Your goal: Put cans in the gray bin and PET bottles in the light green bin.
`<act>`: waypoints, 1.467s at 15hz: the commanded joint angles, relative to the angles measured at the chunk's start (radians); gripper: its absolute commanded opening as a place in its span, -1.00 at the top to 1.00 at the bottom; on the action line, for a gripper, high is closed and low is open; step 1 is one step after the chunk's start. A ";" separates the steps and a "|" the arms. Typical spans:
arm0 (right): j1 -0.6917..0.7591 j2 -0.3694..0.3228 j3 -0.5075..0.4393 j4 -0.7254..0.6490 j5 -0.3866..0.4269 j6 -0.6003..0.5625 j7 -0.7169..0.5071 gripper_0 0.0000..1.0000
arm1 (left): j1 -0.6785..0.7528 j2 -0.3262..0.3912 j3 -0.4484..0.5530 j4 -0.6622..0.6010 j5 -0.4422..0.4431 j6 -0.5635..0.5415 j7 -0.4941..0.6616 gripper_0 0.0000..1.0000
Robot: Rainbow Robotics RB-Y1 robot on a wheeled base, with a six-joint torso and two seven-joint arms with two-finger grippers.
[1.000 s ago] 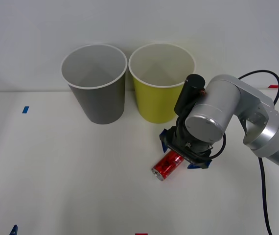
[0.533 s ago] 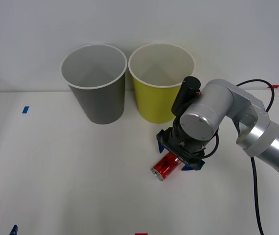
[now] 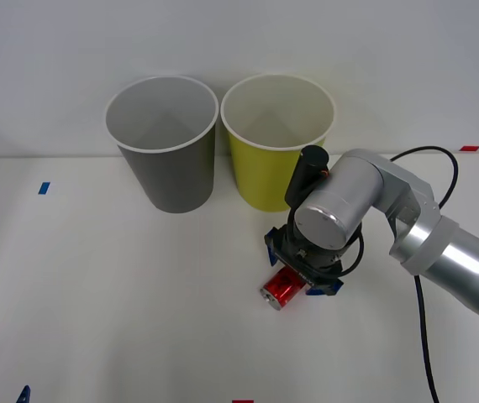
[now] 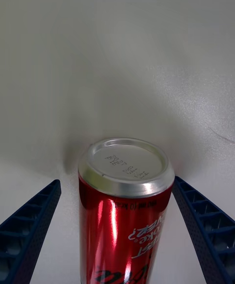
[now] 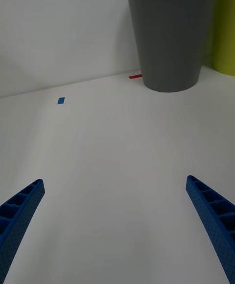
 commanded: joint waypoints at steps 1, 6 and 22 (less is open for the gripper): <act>0.000 0.003 0.013 0.001 0.012 -0.002 0.000 -0.57 | 0.000 0.000 0.000 0.000 0.000 0.000 0.000 -1.00; 0.000 0.006 0.032 0.001 0.049 -0.003 0.011 0.82 | 0.000 0.000 0.000 0.000 0.000 0.000 0.000 -1.00; 0.166 -0.069 -0.174 -0.332 0.230 0.079 0.210 1.00 | 0.000 0.000 0.000 0.000 0.000 0.000 0.000 -1.00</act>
